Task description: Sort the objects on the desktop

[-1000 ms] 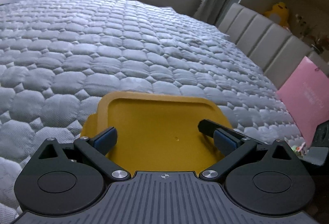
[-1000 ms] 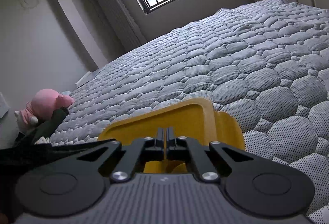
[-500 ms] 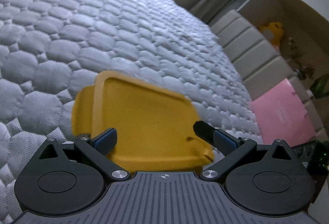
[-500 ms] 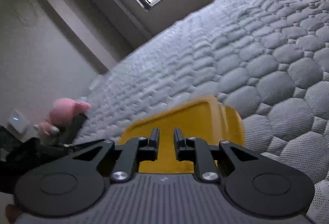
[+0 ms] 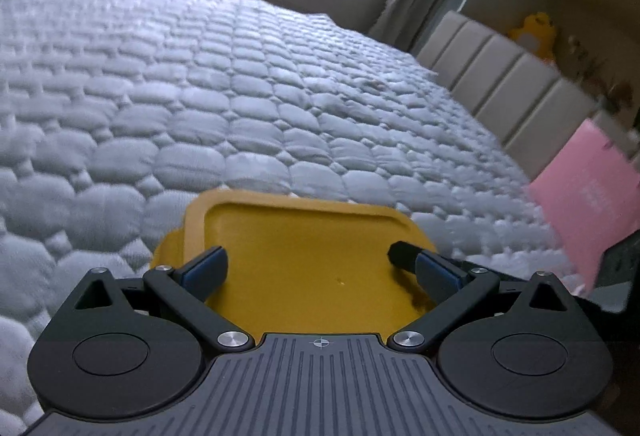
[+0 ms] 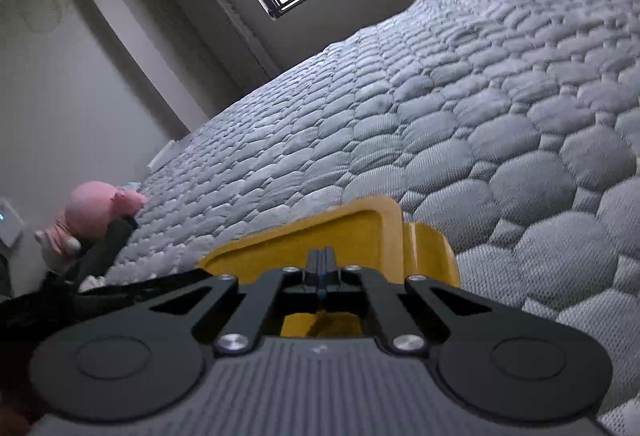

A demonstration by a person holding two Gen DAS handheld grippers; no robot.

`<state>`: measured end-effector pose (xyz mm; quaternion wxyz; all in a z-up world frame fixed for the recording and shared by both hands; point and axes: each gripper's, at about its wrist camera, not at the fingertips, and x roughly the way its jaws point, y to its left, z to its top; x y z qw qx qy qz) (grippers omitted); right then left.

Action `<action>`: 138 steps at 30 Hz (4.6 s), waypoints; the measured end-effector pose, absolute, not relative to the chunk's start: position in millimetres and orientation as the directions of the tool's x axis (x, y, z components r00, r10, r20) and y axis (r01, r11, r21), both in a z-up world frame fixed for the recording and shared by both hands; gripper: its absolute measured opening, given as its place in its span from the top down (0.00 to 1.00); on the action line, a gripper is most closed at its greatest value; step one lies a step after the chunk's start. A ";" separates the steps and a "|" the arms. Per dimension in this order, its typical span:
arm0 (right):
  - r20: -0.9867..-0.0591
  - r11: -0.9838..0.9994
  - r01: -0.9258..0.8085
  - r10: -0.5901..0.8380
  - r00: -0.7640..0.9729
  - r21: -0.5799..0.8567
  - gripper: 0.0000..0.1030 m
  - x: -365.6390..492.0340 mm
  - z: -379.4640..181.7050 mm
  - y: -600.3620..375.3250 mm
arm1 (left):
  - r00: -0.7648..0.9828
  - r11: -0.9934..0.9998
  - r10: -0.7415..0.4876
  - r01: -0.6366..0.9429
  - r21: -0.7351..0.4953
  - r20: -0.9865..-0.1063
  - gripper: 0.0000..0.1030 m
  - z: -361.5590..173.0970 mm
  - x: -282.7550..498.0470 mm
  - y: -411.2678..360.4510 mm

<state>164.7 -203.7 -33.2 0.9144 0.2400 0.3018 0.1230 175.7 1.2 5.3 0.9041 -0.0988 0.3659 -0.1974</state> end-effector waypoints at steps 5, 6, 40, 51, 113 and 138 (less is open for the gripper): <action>-0.483 0.870 -0.087 0.350 0.802 0.486 0.54 156.4 -15.0 -206.2 | 0.683 0.910 -0.413 0.278 -0.309 -0.602 0.01 31.4 163.3 5.3; -0.459 0.879 -0.095 0.332 0.824 0.467 0.48 147.2 -6.0 -208.1 | 0.702 0.910 -0.412 0.279 -0.307 -0.581 0.01 41.8 154.9 9.5; -0.532 0.840 0.004 0.340 0.775 0.542 0.82 105.4 -24.3 -239.7 | 0.586 0.726 -0.589 0.080 -0.683 -0.557 0.00 7.4 167.3 61.2; -0.429 0.891 0.000 0.219 0.876 0.455 0.69 72.2 -5.1 -238.0 | 0.608 0.740 -0.577 0.106 -0.664 -0.546 0.00 28.6 136.7 71.5; -0.510 0.930 -0.187 0.333 0.793 0.316 0.65 159.3 -21.2 -186.4 | 0.541 0.705 -0.634 0.109 -0.701 -0.553 0.00 -4.2 170.7 46.5; -0.630 0.917 -0.038 0.302 0.715 0.396 0.01 -2.7 6.8 -219.0 | 0.629 0.973 -0.214 0.071 -0.219 -0.747 0.00 22.4 5.3 22.2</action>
